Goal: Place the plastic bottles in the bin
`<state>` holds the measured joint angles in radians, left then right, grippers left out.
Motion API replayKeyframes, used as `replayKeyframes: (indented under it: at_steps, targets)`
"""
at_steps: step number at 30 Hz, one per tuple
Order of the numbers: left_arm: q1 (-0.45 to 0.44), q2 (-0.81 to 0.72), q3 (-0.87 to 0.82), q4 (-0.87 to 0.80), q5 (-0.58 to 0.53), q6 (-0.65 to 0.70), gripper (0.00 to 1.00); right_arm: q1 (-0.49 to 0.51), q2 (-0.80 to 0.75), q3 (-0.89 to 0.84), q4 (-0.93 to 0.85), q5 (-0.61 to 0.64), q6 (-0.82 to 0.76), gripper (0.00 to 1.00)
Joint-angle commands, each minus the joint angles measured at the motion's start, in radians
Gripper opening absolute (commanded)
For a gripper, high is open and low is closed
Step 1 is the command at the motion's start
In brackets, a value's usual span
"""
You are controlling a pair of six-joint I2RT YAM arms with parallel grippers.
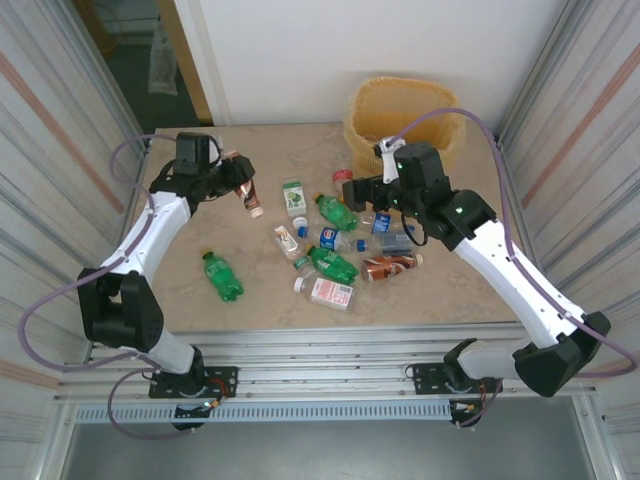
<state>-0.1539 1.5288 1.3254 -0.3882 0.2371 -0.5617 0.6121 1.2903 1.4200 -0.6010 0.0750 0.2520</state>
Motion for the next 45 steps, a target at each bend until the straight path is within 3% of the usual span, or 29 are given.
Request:
replayKeyframes:
  at_steps: [1, 31, 40, 45]
  targets:
    - [0.002, -0.054, -0.023, 0.009, 0.019, 0.021, 0.45, 0.007, 0.014, 0.017, 0.031, -0.01, 0.018, 0.98]
    - [0.003, -0.167, -0.097, 0.037, 0.114, -0.001, 0.45, 0.043, 0.072, 0.008, 0.088, -0.095, 0.072, 0.98]
    - [-0.001, -0.232, -0.143, 0.053, 0.156, -0.031, 0.45, 0.098, 0.142, 0.002, 0.182, -0.195, 0.149, 0.99]
    - [-0.013, -0.27, -0.183, 0.081, 0.174, -0.068, 0.45, 0.137, 0.208, 0.009, 0.271, -0.318, 0.206, 1.0]
